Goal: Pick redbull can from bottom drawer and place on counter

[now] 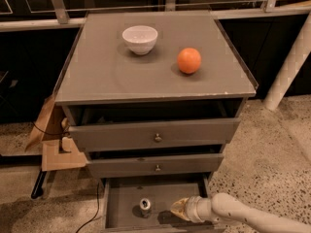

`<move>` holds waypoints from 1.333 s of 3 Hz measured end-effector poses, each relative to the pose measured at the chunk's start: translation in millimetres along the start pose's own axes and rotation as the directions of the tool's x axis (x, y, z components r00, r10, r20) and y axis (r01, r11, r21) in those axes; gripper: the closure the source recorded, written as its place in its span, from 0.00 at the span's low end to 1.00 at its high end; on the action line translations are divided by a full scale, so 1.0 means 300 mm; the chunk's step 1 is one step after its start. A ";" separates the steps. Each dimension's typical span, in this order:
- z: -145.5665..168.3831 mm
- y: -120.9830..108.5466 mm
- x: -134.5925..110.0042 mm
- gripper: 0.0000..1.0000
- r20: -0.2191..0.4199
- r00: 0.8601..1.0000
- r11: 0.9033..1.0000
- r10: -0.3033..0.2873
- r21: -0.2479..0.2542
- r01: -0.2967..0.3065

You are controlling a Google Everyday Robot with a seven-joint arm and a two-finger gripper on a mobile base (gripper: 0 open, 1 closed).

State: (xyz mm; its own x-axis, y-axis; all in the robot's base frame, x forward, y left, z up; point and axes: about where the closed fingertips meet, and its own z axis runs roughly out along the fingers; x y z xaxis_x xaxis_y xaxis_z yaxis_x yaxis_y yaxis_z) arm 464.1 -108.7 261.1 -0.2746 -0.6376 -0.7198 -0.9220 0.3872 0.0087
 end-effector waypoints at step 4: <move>0.210 0.015 -0.018 0.37 0.068 0.997 0.995 0.021 -0.098 -0.014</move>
Offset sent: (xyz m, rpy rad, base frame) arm 0.0178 0.0358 -0.0360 0.0866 0.0305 0.0318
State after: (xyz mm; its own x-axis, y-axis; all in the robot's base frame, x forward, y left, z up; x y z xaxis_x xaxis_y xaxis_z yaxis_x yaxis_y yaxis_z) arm 478.5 -61.6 221.2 -0.2746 -0.5827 -0.7649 -0.9404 0.3288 0.0871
